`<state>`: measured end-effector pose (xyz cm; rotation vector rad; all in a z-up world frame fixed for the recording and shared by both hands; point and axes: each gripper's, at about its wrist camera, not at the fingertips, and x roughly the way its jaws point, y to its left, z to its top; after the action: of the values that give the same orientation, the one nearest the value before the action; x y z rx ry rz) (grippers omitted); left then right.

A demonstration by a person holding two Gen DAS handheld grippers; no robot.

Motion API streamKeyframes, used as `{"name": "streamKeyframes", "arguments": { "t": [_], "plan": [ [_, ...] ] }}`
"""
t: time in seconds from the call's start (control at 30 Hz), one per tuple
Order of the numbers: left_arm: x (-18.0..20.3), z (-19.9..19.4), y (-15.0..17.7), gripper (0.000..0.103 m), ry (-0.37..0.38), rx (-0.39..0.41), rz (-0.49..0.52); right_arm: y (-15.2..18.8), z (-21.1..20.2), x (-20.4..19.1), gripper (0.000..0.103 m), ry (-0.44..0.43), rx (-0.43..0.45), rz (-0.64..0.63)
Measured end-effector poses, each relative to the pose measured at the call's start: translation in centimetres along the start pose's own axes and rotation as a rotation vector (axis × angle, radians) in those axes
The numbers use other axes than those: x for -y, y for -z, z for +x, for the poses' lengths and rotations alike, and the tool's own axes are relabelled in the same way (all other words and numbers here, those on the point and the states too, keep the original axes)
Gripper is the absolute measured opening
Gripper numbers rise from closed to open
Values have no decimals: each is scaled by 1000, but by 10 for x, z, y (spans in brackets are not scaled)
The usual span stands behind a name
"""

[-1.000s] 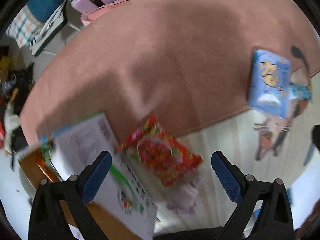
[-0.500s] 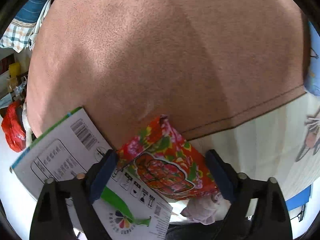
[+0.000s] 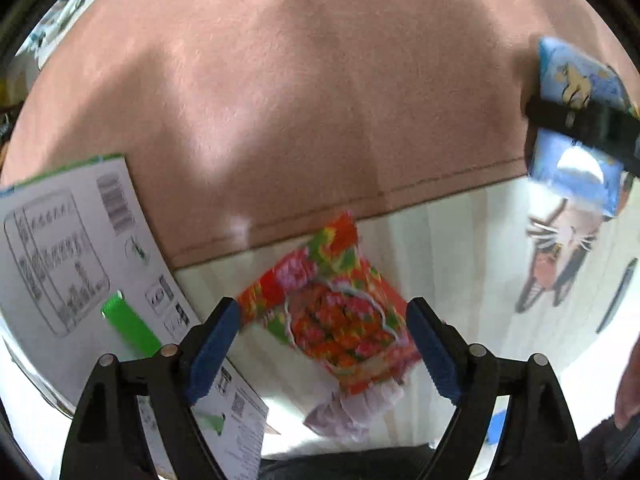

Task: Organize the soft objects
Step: 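Grasp the red floral snack bag with the left tool while the right tool grasps the blue tissue pack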

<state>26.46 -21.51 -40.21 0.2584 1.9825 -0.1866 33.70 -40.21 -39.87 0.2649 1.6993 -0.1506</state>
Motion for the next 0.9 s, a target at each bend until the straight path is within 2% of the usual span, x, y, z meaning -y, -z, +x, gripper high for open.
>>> {"name": "streamKeyframes", "arguments": {
  "t": [0.07, 0.23, 0.33, 0.43, 0.53, 0.57, 0.63, 0.67, 0.73, 0.77, 0.8, 0.83, 0.87, 0.9],
  "plan": [
    [0, 10, 10, 85, 7, -34, -16, 10, 5, -2, 62, 21, -35, -46],
    [-5, 42, 19, 85, 59, -96, -85, 38, 14, 11, 62, 2, -93, -60],
    [-1, 53, 27, 85, 31, -71, -95, 54, 20, 17, 63, -12, -122, -70],
    [15, 63, 31, 83, 32, -33, -119, 62, 22, 20, 75, -3, -108, -67],
    [31, 64, 42, 63, 44, 4, -120, 65, 23, 25, 81, -25, -86, -31],
    [38, 63, 47, 51, 38, 27, -109, 66, 23, 25, 81, -21, -82, -26],
    [44, 61, 54, 46, 18, 56, -94, 64, 23, 18, 81, 10, -72, -21],
    [48, 62, 59, 44, 6, 74, -84, 66, 24, 15, 76, 28, -65, -21],
    [54, 63, 71, 44, -8, 101, -70, 74, 23, 9, 57, 95, -40, -34],
    [57, 62, 77, 43, -11, 112, -64, 81, 20, 6, 45, 94, -29, -29],
    [60, 60, 84, 43, -11, 132, -57, 87, 18, 2, 41, 96, -31, -15],
    [53, 46, 74, 43, -5, 147, -53, 91, 16, 3, 40, 78, -36, -2],
    [63, 36, 72, 43, 5, 161, -52, 95, 13, 5, 40, 52, -41, 16],
    [65, 29, 81, 43, 23, 187, -48, 101, 7, 5, 40, 26, -38, 30]
  ]
}}
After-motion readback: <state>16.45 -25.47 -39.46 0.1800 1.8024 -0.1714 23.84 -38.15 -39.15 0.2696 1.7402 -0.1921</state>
